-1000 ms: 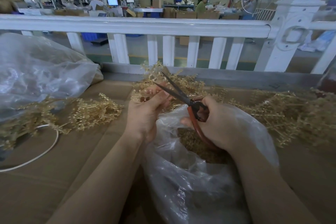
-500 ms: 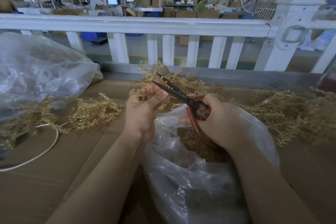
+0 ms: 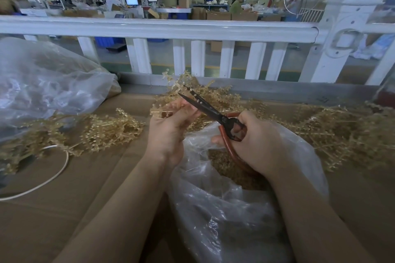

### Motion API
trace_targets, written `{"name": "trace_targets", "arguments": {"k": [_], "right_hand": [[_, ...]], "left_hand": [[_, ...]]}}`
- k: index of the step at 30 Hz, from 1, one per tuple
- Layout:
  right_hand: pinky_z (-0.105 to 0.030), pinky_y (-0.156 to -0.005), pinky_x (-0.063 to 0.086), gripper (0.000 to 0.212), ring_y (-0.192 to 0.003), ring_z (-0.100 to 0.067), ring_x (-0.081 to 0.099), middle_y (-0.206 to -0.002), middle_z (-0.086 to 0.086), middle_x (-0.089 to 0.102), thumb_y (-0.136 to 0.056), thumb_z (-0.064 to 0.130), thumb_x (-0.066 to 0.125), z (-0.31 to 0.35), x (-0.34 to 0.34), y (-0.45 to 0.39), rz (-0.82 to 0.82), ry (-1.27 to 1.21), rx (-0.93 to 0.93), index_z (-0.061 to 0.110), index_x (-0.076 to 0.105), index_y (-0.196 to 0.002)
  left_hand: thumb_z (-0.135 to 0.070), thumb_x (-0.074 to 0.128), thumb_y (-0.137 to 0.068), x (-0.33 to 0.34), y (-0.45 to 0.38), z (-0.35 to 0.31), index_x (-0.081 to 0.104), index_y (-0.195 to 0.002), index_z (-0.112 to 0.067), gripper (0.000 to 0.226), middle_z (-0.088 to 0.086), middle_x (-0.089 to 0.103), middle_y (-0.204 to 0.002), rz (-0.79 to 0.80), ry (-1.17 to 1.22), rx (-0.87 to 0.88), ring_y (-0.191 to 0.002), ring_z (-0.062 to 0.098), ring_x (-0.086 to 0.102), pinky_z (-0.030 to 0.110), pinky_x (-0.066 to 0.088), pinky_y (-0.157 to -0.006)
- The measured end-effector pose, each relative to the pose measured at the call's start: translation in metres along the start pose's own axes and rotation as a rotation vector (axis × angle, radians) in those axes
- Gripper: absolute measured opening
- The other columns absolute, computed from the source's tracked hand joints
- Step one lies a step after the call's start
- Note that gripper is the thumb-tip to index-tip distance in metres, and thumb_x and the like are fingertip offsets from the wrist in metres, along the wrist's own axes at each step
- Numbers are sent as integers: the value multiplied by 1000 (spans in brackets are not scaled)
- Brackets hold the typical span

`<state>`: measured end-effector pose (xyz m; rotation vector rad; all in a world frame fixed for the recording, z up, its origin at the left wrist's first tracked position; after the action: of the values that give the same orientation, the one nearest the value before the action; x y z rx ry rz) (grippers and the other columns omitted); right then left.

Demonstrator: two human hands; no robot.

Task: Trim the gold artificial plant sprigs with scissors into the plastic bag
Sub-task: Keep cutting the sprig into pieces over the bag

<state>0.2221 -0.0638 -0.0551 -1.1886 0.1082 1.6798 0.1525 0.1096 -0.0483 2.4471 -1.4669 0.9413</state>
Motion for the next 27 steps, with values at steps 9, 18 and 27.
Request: {"name": "trace_targets", "arguments": {"k": [9,18,27], "right_hand": [[-25,-55,48,64,-60,1,54,-65,16,57,-56,91,50,4,-2,1,-27,2,-10,32,42,-77],[-20,-54,46,70,-63,2,56,-70,17,59,-56,96,49,1,3,-2,-15,-5,-10,32,50,-85],[-23,-53,43,70,-61,2,54,-67,17,58,-54,98,46,1,4,-1,-40,-38,-17,32,45,-78]], "left_hand": [[-8,76,-63,0,0,1,71,-80,-7,17,4,74,-79,-14,30,-45,-74,13,71,21,55,-73],[-7,74,-68,3,1,1,70,-85,-8,17,5,71,-85,41,17,-47,-79,16,69,26,56,-81],[-9,73,-66,2,1,5,69,-86,-7,20,2,72,-81,1,40,-139,-72,11,70,21,56,-75]]}}
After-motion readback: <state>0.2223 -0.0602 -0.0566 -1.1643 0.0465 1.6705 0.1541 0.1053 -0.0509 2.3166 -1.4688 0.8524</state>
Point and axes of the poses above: each hand's wrist, its own y-axis away from the middle knuckle, its own x-axis out of the palm, z = x × y, the point moved 4 cm from there along -y, towards the middle knuckle
